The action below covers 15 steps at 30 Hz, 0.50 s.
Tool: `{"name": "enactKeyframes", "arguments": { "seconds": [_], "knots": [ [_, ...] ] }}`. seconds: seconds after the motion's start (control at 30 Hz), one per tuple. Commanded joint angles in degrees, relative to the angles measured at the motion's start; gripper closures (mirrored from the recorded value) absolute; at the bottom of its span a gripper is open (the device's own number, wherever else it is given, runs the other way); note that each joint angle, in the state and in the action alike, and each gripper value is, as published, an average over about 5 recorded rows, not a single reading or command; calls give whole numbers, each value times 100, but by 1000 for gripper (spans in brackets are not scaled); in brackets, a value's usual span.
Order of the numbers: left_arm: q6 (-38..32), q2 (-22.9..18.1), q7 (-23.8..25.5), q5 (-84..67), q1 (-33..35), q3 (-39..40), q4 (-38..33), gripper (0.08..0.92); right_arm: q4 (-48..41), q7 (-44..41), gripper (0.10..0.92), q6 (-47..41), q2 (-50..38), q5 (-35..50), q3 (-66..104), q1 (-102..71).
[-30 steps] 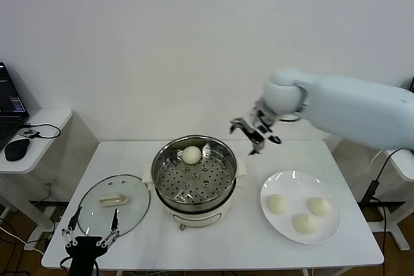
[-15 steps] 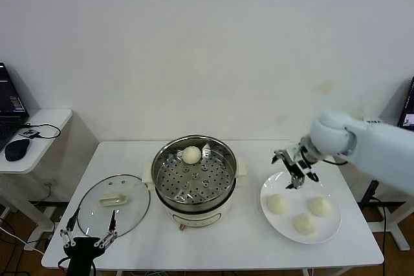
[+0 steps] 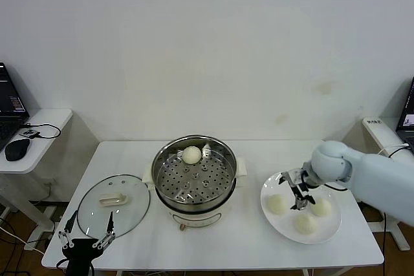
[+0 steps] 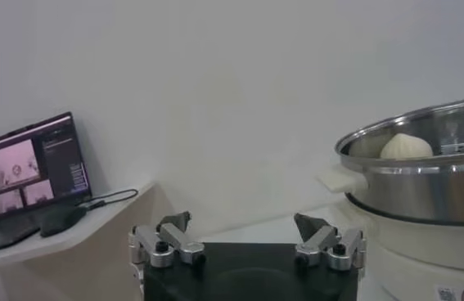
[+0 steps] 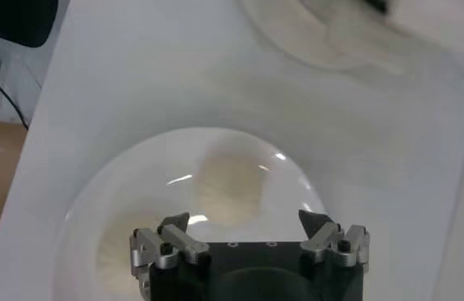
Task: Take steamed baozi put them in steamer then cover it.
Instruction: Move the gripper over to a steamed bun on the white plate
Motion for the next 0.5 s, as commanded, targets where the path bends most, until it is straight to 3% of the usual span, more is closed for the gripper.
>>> {"name": "enactKeyframes", "arguments": {
  "seconds": [0.03, 0.5],
  "knots": [
    [2, -3, 3, 2, -5, 1, -5, 177, -225, 117, 203, -52, 83, -182, 349, -666],
    [-10, -21, -2, -4, -15, -21, 36, 177, -707, 322, 206, -91, 567, -252, 583, -856]
  ]
}}
